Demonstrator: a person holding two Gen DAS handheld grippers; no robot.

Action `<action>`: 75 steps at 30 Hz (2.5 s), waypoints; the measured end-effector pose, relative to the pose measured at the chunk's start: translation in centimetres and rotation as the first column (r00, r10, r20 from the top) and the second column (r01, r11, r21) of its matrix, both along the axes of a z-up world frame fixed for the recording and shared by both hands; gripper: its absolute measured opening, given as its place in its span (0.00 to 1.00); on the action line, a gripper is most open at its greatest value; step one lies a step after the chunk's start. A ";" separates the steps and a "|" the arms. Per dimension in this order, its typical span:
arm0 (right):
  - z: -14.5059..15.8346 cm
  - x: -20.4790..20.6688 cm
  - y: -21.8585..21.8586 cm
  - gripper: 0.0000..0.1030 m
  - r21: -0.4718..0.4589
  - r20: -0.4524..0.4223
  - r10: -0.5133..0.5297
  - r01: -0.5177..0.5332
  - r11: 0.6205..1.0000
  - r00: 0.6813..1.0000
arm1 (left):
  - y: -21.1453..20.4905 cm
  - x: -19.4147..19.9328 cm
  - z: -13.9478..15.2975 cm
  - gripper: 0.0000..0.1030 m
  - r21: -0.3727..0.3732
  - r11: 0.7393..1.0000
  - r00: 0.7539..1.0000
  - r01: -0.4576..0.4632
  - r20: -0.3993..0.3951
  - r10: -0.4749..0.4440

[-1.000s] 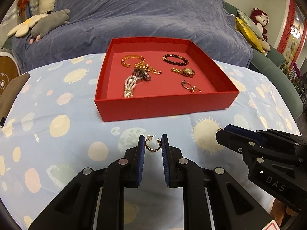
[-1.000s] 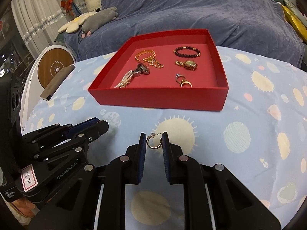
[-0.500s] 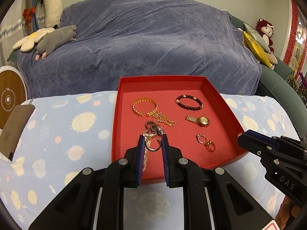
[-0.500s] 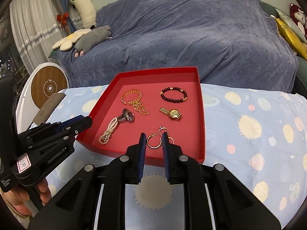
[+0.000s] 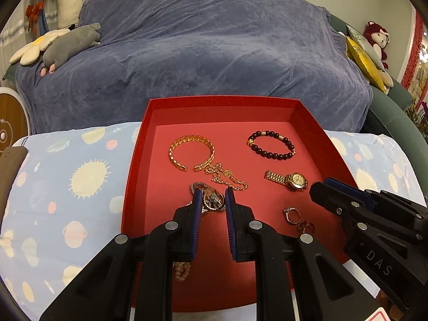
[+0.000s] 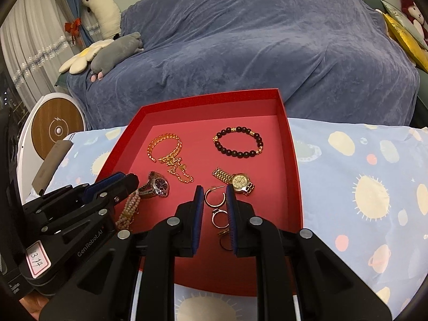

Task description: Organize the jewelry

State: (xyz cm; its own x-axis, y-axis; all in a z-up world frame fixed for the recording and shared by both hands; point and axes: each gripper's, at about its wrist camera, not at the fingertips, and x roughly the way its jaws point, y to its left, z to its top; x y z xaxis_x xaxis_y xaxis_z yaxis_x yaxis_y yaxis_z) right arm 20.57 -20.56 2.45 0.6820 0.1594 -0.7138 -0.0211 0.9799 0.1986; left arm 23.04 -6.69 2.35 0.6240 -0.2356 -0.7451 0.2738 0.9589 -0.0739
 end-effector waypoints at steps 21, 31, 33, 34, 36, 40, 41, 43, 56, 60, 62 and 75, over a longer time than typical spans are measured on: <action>0.1 -0.7 -0.1 0.32 -0.015 0.008 -0.004 0.004 1.000 1.000 | -0.9 0.1 -0.7 0.46 0.042 0.998 0.999 -0.042 0.009 0.041; 2.6 -5.4 0.5 0.33 -0.006 0.015 -0.011 0.011 1.000 1.000 | -0.4 -4.1 2.6 0.45 0.053 0.997 0.998 -0.048 0.039 0.046; 3.0 -6.7 0.7 0.35 -0.008 0.020 -0.011 0.011 1.000 1.000 | -0.1 -5.1 3.0 0.47 0.057 0.997 0.998 -0.049 0.043 0.047; 3.1 -7.3 0.8 0.36 -0.014 0.021 -0.012 0.012 1.000 1.000 | 0.0 -5.7 3.2 0.49 0.060 0.997 0.998 -0.053 0.043 0.050; 3.4 -8.6 0.9 0.40 -0.016 0.025 -0.015 0.016 1.000 1.000 | 0.4 -6.8 3.5 0.57 0.058 0.997 0.997 -0.059 0.044 0.057; 3.8 -11.1 0.7 0.51 0.000 0.030 -0.028 0.028 1.000 0.999 | 1.2 -9.2 3.8 0.64 0.068 0.996 0.997 -0.064 0.052 0.061; 3.8 -11.6 0.7 0.51 0.001 0.027 -0.028 0.028 1.000 0.999 | 1.3 -9.7 3.8 0.64 0.073 0.995 0.997 -0.064 0.055 0.060; 3.7 -12.6 0.9 0.51 -0.010 0.022 -0.029 0.029 1.000 0.999 | 1.5 -10.8 3.9 0.66 0.080 0.994 0.996 -0.071 0.064 0.066; 3.2 -13.7 2.0 0.69 -0.043 0.045 -0.042 0.044 0.998 0.998 | 3.2 -12.2 3.0 0.75 0.068 0.991 0.993 -0.115 0.044 0.112; 2.7 -13.4 2.0 0.70 -0.056 0.033 -0.039 0.040 0.998 0.999 | 3.4 -12.1 2.4 0.76 0.076 0.991 0.994 -0.111 0.031 0.109; 2.5 -13.3 2.0 0.70 -0.056 0.021 -0.041 0.042 0.998 0.999 | 3.4 -12.1 2.1 0.77 0.085 0.991 0.994 -0.107 0.025 0.105; 2.4 -14.0 2.3 0.76 -0.072 0.027 -0.041 0.043 0.996 0.999 | 3.9 -12.3 1.9 0.79 0.077 0.990 0.993 -0.117 0.006 0.116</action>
